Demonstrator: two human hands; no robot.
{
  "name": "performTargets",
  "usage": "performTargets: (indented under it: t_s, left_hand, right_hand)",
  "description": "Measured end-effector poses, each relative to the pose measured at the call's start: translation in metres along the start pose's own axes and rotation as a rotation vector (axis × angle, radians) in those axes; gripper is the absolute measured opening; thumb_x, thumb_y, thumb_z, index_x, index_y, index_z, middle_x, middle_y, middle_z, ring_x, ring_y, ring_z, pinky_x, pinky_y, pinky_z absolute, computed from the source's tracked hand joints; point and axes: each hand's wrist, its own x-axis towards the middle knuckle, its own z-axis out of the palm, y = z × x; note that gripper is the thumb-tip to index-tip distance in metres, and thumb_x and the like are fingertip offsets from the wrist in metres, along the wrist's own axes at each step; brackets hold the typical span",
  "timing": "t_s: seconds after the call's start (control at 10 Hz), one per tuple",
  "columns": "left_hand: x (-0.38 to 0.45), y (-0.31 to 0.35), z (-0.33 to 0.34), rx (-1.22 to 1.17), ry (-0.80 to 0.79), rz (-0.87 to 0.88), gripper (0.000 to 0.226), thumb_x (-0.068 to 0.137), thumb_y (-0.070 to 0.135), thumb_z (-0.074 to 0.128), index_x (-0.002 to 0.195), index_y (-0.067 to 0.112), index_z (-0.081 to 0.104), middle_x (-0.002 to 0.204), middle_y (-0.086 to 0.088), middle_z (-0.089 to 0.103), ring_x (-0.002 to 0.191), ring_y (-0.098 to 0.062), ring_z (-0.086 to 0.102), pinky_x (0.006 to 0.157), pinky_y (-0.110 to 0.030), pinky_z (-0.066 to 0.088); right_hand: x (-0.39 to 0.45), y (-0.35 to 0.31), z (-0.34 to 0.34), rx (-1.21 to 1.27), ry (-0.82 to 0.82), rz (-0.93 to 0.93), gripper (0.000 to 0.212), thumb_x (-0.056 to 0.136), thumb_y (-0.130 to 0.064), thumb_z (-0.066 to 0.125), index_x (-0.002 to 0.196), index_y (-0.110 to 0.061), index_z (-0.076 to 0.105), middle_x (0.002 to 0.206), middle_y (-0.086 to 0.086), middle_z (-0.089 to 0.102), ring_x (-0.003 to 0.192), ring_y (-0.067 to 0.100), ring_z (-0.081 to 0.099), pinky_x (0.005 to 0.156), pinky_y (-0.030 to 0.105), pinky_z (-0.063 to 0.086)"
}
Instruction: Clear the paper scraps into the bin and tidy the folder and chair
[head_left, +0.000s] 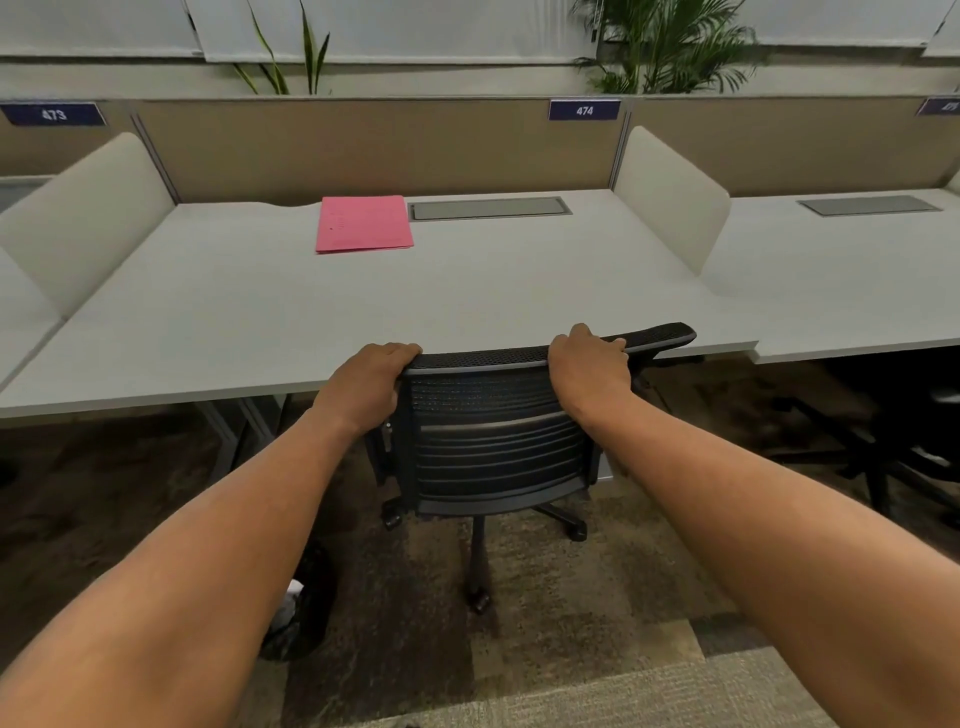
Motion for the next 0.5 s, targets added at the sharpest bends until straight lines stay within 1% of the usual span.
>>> performTargets:
  t_s: [0.1, 0.2, 0.3, 0.4, 0.5]
  left_hand:
    - [0.000, 0.004, -0.003, 0.054, -0.057, -0.034, 0.048, 0.090, 0.016, 0.054, 0.136, 0.020, 0.045, 0.135, -0.004, 0.056, 0.120, -0.026, 0.052, 0.098, -0.041, 0.044]
    - [0.000, 0.007, -0.012, 0.105, -0.127, -0.060, 0.061, 0.092, 0.047, 0.050, 0.145, 0.025, 0.030, 0.146, -0.001, 0.046, 0.129, -0.024, 0.047, 0.103, -0.040, 0.041]
    - [0.001, 0.012, -0.023, 0.138, -0.124, -0.060, 0.075, 0.087, 0.072, 0.027, 0.148, 0.028, 0.020, 0.156, 0.001, 0.031, 0.141, -0.023, 0.033, 0.107, -0.044, 0.036]
    - [0.006, 0.021, -0.046, 0.137, -0.055, -0.087, 0.079, 0.086, 0.072, 0.014, 0.151, 0.027, 0.014, 0.161, 0.005, 0.013, 0.148, -0.018, 0.012, 0.112, -0.046, 0.026]
    - [0.015, 0.032, -0.066, 0.171, 0.020, -0.063, 0.079, 0.088, 0.068, 0.011, 0.152, 0.021, 0.013, 0.162, 0.004, 0.009, 0.148, -0.016, 0.004, 0.115, -0.042, 0.019]
  right_hand:
    - [-0.004, 0.004, -0.003, 0.051, -0.016, -0.012, 0.032, 0.097, -0.014, 0.053, 0.127, -0.003, 0.054, 0.127, 0.018, 0.052, 0.121, 0.054, 0.049, 0.101, 0.059, 0.045]
    - [-0.013, 0.010, -0.007, 0.068, -0.023, -0.056, 0.049, 0.098, -0.044, 0.049, 0.132, -0.009, 0.050, 0.135, 0.017, 0.050, 0.124, 0.046, 0.049, 0.094, 0.053, 0.051]
    - [-0.017, 0.015, -0.009, 0.061, 0.033, -0.103, 0.064, 0.097, -0.059, 0.030, 0.138, -0.012, 0.044, 0.145, 0.017, 0.047, 0.136, 0.045, 0.037, 0.101, 0.055, 0.045]
    - [-0.015, 0.015, -0.031, 0.083, 0.148, -0.151, 0.065, 0.099, -0.057, 0.022, 0.146, -0.015, 0.034, 0.155, 0.016, 0.035, 0.147, 0.043, 0.020, 0.113, 0.060, 0.030]
    - [-0.007, 0.012, -0.060, 0.065, 0.257, -0.192, 0.068, 0.098, -0.057, 0.017, 0.150, -0.015, 0.026, 0.160, 0.015, 0.026, 0.151, 0.041, 0.008, 0.117, 0.062, 0.019]
